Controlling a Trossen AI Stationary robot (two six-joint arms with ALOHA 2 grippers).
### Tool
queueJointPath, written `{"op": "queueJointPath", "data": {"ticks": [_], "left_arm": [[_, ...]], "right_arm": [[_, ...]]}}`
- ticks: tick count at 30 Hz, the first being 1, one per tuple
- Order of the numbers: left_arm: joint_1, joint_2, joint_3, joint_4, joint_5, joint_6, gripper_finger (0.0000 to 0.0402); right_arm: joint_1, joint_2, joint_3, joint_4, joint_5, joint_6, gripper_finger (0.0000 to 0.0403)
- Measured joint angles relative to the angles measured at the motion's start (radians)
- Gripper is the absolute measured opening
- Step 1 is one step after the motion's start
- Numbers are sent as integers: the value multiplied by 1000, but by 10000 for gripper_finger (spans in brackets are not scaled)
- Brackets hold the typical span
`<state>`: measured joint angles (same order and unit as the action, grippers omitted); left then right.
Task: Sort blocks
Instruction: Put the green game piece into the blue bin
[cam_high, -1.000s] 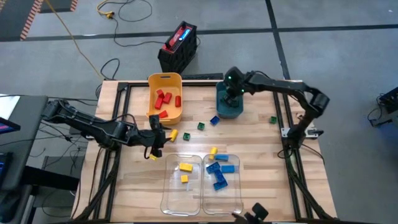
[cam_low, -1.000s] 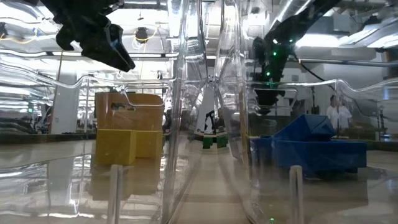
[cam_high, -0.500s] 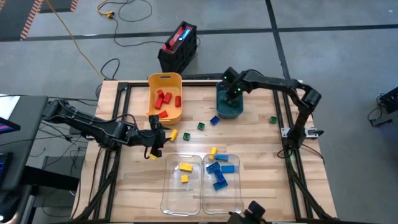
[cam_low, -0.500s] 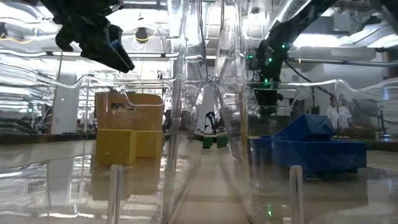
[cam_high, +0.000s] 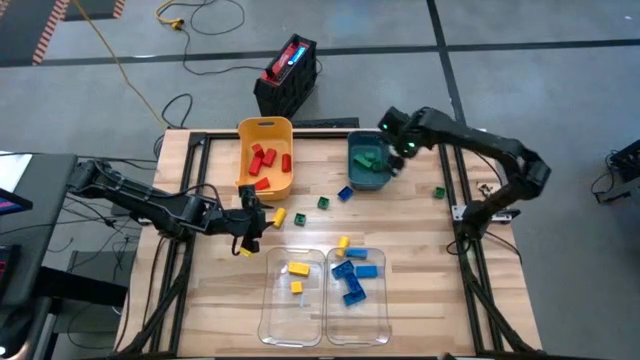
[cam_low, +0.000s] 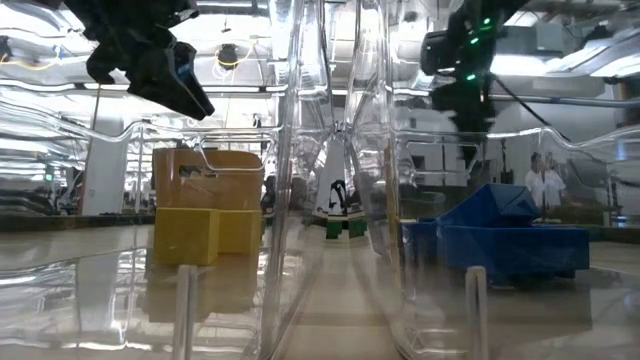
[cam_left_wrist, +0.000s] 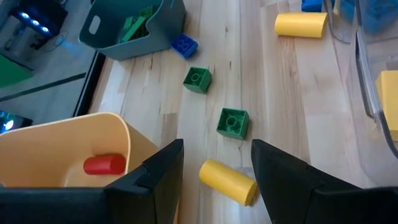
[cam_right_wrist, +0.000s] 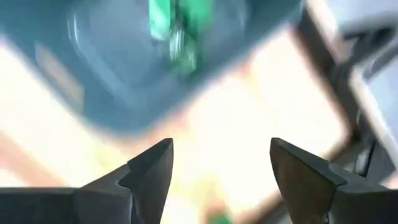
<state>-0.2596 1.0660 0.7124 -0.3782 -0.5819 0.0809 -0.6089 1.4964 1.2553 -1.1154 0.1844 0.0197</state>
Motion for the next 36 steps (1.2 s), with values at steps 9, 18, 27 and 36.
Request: {"op": "queueJointPath", "data": {"ticks": [9,18,27,36], "left_arm": [[0,0,0,15,0,12,182],[0,0,0,1,0,4,182],[0,0,0,3,0,12,182],[0,0,0,3,13,10,182]], "right_arm": [[117,-44,-161,-196,-3,101,281],[77,-44,-347,-125,17,46,281],[76,-12,-449,-131,115,-131,297],[4,-10,-461,-109,185,-160,354]]}}
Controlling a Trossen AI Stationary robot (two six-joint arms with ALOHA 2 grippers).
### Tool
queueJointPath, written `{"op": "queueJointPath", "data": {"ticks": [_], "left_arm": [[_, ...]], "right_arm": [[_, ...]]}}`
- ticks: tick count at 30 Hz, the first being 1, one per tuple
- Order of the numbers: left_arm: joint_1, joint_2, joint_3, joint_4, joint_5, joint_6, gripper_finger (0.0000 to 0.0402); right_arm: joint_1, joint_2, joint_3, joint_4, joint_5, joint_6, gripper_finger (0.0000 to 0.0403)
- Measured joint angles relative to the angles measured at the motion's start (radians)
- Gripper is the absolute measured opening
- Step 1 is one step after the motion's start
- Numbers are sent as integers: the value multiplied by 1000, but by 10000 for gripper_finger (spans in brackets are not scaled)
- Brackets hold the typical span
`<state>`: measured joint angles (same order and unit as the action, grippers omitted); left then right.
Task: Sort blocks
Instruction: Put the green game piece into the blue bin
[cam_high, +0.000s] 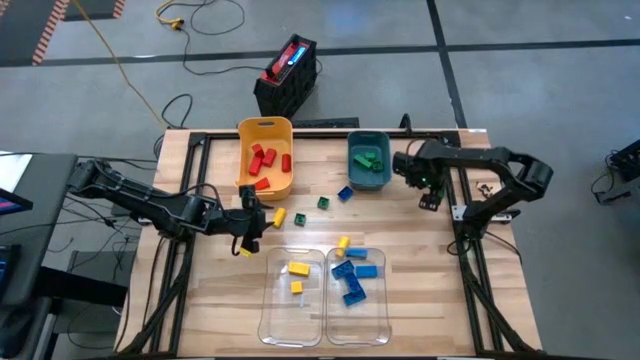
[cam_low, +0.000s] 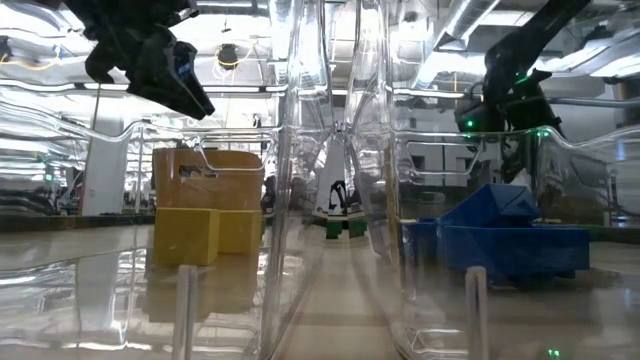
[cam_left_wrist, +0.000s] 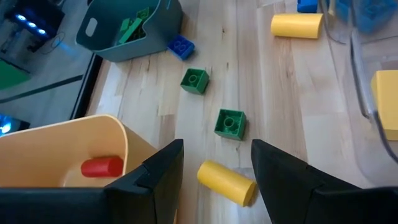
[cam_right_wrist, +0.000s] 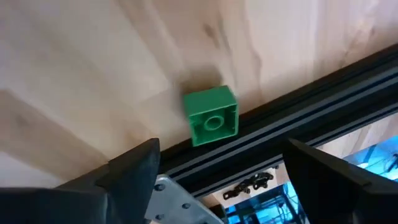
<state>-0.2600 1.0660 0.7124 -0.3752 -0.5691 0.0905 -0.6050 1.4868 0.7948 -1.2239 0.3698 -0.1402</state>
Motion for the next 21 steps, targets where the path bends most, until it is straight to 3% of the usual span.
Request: {"op": "queueJointPath", "data": {"ticks": [9,21], "left_arm": [[0,0,0,-5,14,-5,182],[0,0,0,-6,14,5,182]], "right_arm": [[-112,0,-49,73,-1,-48,363],[-95,0,-133,189,-4,-106,340]]}}
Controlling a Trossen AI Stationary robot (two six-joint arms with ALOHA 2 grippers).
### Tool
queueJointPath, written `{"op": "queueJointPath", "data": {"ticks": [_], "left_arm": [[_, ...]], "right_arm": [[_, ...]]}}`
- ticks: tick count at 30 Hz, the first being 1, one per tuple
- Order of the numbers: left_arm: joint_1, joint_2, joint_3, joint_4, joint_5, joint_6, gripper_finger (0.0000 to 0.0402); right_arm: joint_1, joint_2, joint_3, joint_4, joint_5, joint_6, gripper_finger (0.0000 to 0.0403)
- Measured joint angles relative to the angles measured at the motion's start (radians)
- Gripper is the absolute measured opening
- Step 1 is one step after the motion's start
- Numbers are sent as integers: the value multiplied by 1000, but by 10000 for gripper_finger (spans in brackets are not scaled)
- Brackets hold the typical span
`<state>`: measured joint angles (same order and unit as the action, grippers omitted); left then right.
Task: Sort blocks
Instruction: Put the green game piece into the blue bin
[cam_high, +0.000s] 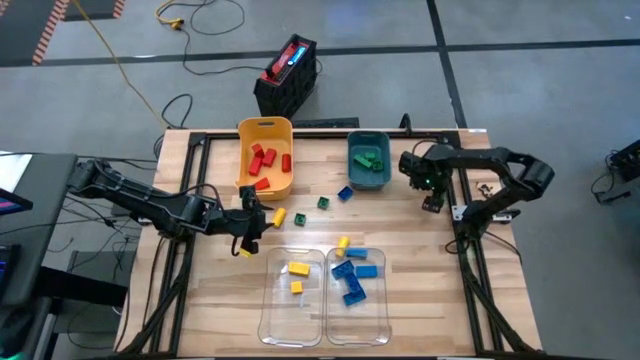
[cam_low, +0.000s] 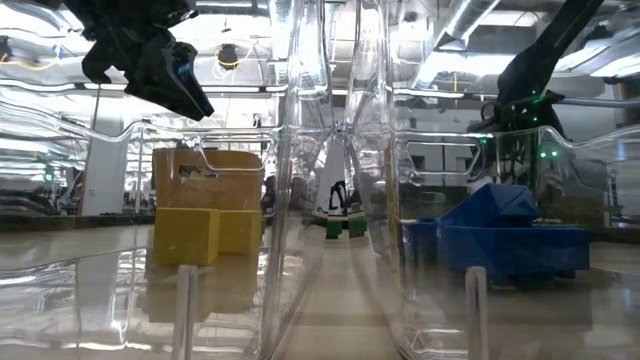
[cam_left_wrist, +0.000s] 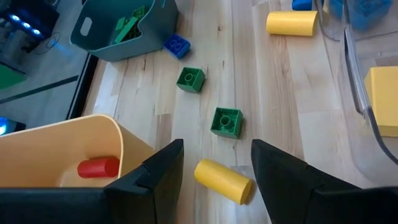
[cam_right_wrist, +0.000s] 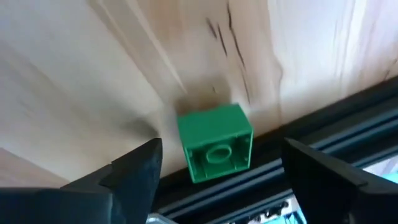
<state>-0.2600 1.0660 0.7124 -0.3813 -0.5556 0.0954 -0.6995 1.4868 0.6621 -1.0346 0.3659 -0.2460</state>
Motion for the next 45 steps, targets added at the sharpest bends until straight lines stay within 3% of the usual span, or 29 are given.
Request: {"op": "queueJointPath", "data": {"ticks": [11,19,22,30,35,38,45], "left_arm": [[0,0,0,-2,0,-5,182],[0,0,0,-4,0,-6,182],[0,0,0,-4,0,-6,182],[0,0,0,-2,0,-1,182],[0,0,0,-1,0,-3,182],[0,0,0,18,0,11,182],[0,0,0,39,0,12,182]], "right_arm": [[-6,0,0,14,-27,-44,249],[1,-1,0,12,-28,-31,114],[30,-1,6,-3,-42,-1,84],[129,-29,154,-120,-59,72,95],[163,-75,324,-194,13,112,97],[170,-106,429,-119,20,114,97],[209,-118,549,211,-79,123,98]]}}
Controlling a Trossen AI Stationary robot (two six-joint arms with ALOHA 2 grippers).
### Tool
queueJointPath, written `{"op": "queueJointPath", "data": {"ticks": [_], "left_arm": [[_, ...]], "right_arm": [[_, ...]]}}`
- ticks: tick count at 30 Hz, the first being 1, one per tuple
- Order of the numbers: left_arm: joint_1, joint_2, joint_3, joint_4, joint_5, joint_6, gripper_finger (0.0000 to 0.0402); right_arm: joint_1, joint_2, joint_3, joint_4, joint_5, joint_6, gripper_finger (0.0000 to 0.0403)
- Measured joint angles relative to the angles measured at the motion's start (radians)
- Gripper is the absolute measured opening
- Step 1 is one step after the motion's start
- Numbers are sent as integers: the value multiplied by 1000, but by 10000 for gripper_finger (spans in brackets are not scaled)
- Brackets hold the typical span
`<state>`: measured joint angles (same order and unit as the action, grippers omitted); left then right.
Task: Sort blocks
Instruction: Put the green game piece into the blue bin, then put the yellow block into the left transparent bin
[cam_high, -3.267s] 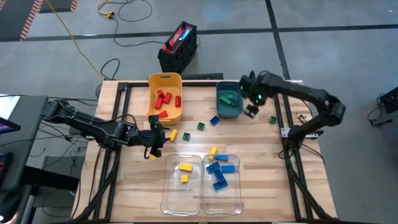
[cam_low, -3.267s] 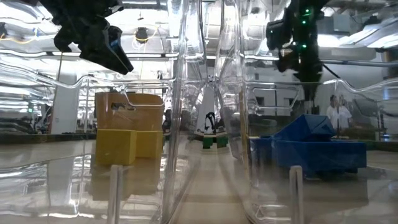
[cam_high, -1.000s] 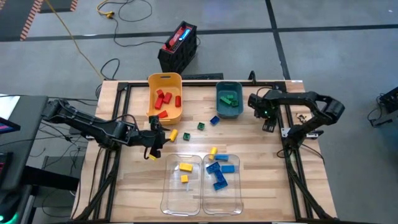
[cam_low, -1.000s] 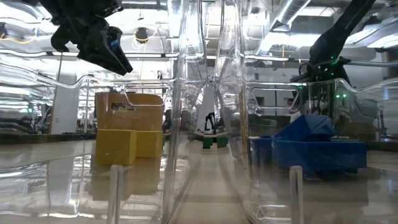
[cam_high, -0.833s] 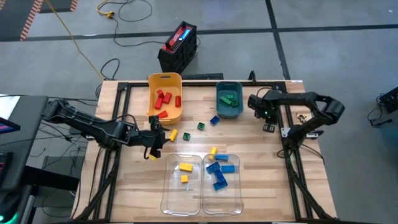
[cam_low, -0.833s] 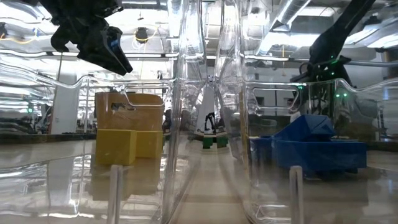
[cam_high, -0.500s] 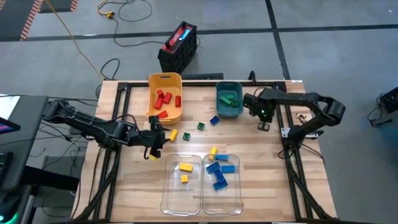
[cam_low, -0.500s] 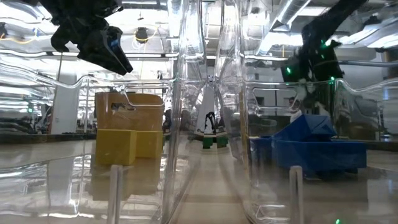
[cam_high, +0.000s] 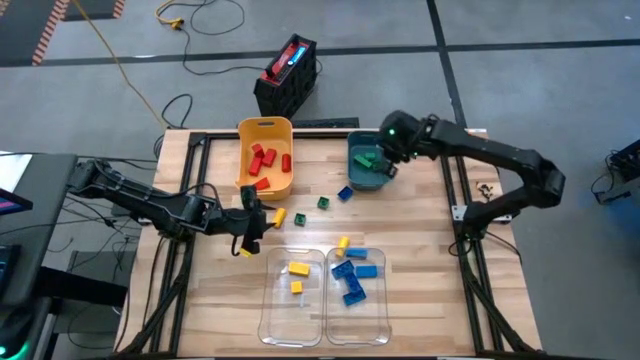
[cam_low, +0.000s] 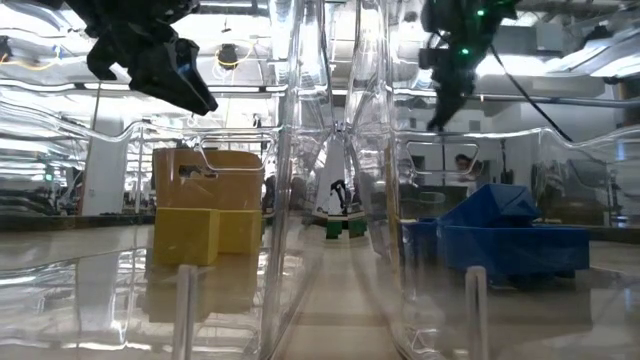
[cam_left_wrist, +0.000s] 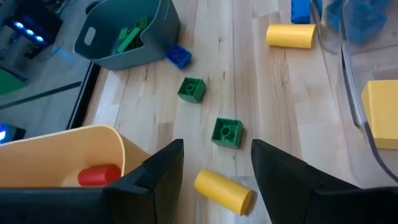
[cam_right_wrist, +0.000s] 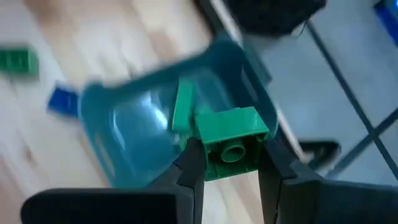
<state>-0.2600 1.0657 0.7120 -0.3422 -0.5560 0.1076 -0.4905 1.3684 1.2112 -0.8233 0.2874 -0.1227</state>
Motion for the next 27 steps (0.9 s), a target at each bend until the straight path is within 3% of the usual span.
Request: {"op": "queueJointPath", "data": {"ticks": [9,14,21,27], "left_arm": [[1,0,0,0,-1,-47,182],[25,0,0,55,-8,-118,182],[52,7,0,162,-11,-136,182],[57,28,0,188,-10,-128,182]], "right_arm": [[-9,314,98,33,-77,6,98],[-31,478,192,-73,-81,-5,109],[-42,550,261,-93,-128,-35,203],[-50,503,280,-119,-132,-35,274]]}}
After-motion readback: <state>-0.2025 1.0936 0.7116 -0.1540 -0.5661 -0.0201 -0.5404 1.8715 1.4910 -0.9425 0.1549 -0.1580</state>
